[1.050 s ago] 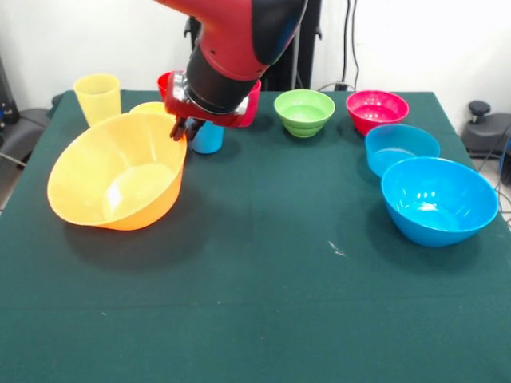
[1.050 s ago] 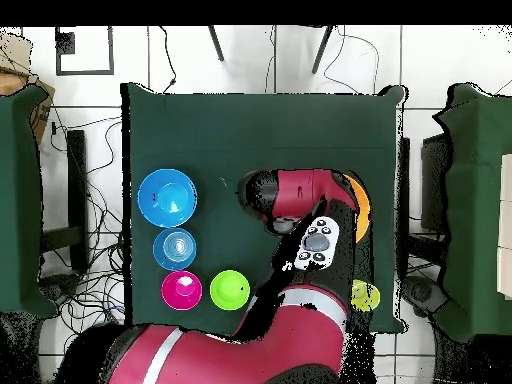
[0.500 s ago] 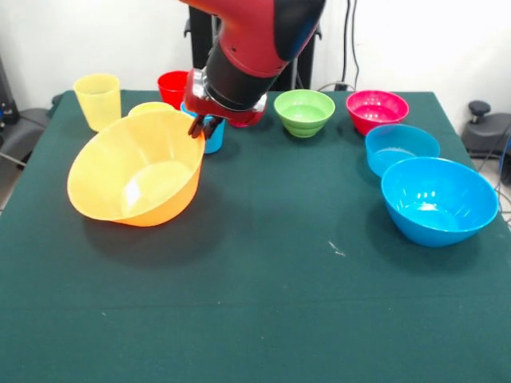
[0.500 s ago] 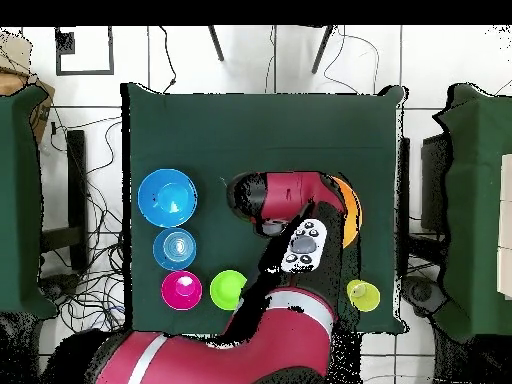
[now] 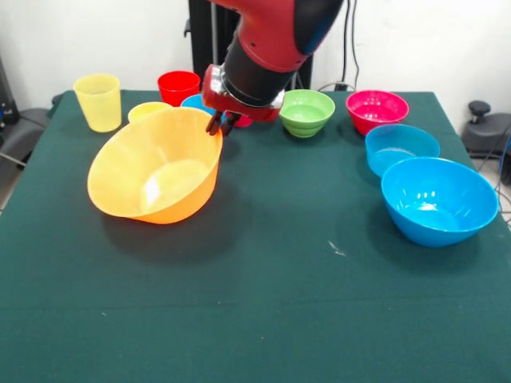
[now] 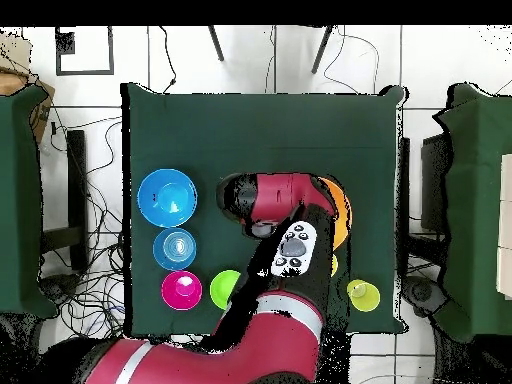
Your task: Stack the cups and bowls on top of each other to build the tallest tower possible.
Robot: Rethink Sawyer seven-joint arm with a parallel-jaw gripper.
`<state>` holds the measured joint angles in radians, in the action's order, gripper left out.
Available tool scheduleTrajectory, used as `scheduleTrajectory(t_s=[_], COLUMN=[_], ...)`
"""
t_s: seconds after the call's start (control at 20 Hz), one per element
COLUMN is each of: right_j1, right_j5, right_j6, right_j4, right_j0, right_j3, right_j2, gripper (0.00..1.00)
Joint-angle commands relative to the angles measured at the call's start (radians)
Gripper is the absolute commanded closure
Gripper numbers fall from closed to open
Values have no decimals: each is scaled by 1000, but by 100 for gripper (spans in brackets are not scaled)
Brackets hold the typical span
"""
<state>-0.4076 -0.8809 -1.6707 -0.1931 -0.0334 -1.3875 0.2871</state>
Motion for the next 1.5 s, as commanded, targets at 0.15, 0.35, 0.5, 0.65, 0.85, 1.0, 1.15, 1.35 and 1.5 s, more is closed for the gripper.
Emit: scheduleTrajectory(t_s=[0.15, 0.35, 0.5, 0.65, 0.85, 1.0, 1.15, 1.35, 1.5], right_j1=[-3, 2, 13, 14, 16, 31, 29, 27, 30], right_j5=[86, 90, 89, 90, 93, 97, 106, 116, 121], right_j6=[-210, -243, -270, -289, -311, -315, -316, -308, -299], right_j4=[48, 57, 66, 73, 76, 74, 69, 64, 62], right_j0=[47, 69, 88, 102, 115, 112, 110, 102, 97], right_j3=[-60, -63, -56, -61, -64, -49, -59, -66, -65], right_j2=[-82, -77, -73, -71, -70, -75, -79, -87, -89], gripper=[100, 100, 100, 100, 100, 100, 100, 100, 100])
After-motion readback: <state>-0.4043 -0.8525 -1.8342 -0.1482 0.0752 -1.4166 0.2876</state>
